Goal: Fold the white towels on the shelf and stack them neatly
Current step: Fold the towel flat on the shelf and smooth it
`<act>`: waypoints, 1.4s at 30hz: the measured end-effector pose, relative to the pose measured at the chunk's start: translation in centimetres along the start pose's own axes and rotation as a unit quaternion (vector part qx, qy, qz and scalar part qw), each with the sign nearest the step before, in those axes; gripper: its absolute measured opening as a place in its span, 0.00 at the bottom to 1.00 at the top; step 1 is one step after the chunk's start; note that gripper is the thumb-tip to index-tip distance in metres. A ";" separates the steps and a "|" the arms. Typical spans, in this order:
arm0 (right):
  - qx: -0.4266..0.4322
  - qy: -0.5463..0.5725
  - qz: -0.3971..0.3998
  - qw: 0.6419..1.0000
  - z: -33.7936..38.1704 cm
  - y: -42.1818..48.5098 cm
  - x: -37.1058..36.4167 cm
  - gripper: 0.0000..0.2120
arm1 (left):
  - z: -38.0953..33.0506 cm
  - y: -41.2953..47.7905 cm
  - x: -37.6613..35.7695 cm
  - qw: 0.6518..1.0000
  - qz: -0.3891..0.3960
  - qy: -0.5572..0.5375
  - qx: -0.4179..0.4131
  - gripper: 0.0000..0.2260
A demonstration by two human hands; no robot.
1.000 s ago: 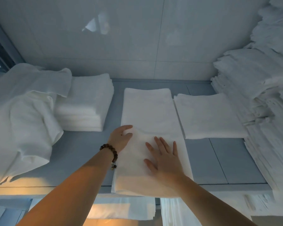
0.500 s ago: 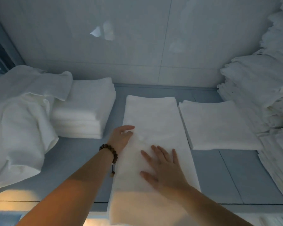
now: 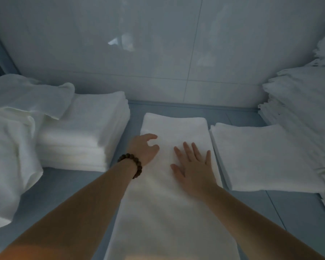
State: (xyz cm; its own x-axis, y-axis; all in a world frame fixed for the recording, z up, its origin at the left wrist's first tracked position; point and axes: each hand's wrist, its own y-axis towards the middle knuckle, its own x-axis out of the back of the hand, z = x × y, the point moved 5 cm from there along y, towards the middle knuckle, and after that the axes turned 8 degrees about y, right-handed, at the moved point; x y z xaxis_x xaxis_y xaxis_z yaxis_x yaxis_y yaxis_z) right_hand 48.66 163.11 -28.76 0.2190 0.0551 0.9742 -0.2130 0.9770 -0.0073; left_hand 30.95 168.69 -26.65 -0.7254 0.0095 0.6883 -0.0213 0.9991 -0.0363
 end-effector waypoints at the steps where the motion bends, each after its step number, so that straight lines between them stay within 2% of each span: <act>1: 0.039 0.004 0.009 0.999 0.7 0.6 -0.3 0.29 | -0.4 0.6 -0.4 0.999 0.009 0.052 -0.006 0.18; 3: 0.070 -0.005 0.037 0.997 0.9 2.2 -0.9 0.29 | -0.3 1.7 -1.1 0.981 0.014 0.192 -0.002 0.21; 4: 0.040 -0.010 0.039 0.998 0.0 3.2 -0.9 0.29 | -0.1 2.1 -1.1 0.972 -0.004 0.235 0.012 0.20; 6: -0.077 -0.016 0.022 0.997 -2.9 5.2 0.2 0.31 | 0.0 2.4 -0.4 0.949 -0.081 0.299 0.056 0.16; 7: -0.117 -0.023 0.012 0.993 -4.0 6.0 0.9 0.30 | -0.3 2.2 -0.1 0.937 -0.124 0.324 0.049 0.15; 8: -0.115 -0.032 -0.002 0.993 -4.3 6.7 1.3 0.30 | -0.7 2.2 -0.4 0.928 -0.151 0.340 0.005 0.16; 9: -0.075 -0.037 -0.019 0.996 -3.8 7.4 1.4 0.28 | -1.3 2.1 -1.3 0.921 -0.152 0.352 -0.070 0.18; 11: 0.040 -0.018 -0.015 0.999 -1.8 8.3 0.9 0.25 | -2.1 2.0 -3.8 0.911 -0.068 0.356 -0.194 0.22; 12: 0.064 -0.005 0.005 0.998 -1.2 8.7 0.5 0.25 | -1.9 2.2 -4.7 0.909 -0.018 0.364 -0.204 0.24; 14: 0.032 0.008 0.032 0.999 -2.0 10.1 0.1 0.25 | -0.8 3.6 -5.3 0.899 0.035 0.402 -0.169 0.26; 17: -0.069 -0.009 0.028 0.997 -4.5 12.1 0.8 0.28 | 0.2 6.0 -4.6 0.898 0.036 0.426 -0.099 0.27; 19: -0.127 -0.037 -0.004 0.991 -5.5 13.0 1.3 0.29 | 0.2 7.2 -3.7 0.902 -0.002 0.429 -0.050 0.27; 20: -0.140 -0.045 -0.015 0.989 -5.4 13.3 1.4 0.28 | -0.1 7.4 -3.6 0.896 -0.024 0.439 -0.055 0.26; 21: -0.129 -0.041 -0.014 0.991 -5.0 13.6 1.2 0.27 | -0.6 7.4 -3.9 0.889 -0.032 0.447 -0.089 0.26; 23: -0.071 -0.009 0.005 0.997 -3.7 13.7 0.3 0.25 | -0.8 7.0 -5.1 0.882 0.010 0.439 -0.169 0.26; 24: -0.055 -0.001 0.009 0.998 -3.4 13.5 0.0 0.26 | -0.5 7.0 -5.3 0.884 0.032 0.432 -0.176 0.27; 30: -0.131 0.000 0.003 0.991 -4.2 10.4 1.1 0.27 | -1.0 5.5 -4.3 0.894 0.076 0.430 -0.101 0.27; 33: -0.081 0.026 0.012 0.996 -1.1 6.2 -0.3 0.25 | -1.8 0.5 -5.5 0.904 0.088 0.398 -0.134 0.25; 36: -0.033 0.014 0.009 0.999 0.0 1.6 -1.0 0.25 | -0.7 -4.6 -5.2 0.893 0.070 0.400 -0.192 0.24; 39: -0.071 0.001 0.024 0.997 -1.3 -1.2 -0.2 0.27 | 1.4 -6.0 -2.9 0.894 0.078 0.422 -0.130 0.26; 42: -0.101 0.014 0.044 0.994 -0.8 -3.6 0.1 0.27 | 1.4 -7.7 -2.1 0.876 0.082 0.468 -0.085 0.27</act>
State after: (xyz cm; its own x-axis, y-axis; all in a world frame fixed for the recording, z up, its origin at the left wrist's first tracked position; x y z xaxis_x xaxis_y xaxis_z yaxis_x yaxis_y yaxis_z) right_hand 50.26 159.75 -28.83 0.2351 0.1460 0.9610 -0.0377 0.9893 -0.1411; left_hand 31.69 160.94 -28.83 0.1747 0.1037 0.9791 0.1903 0.9721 -0.1369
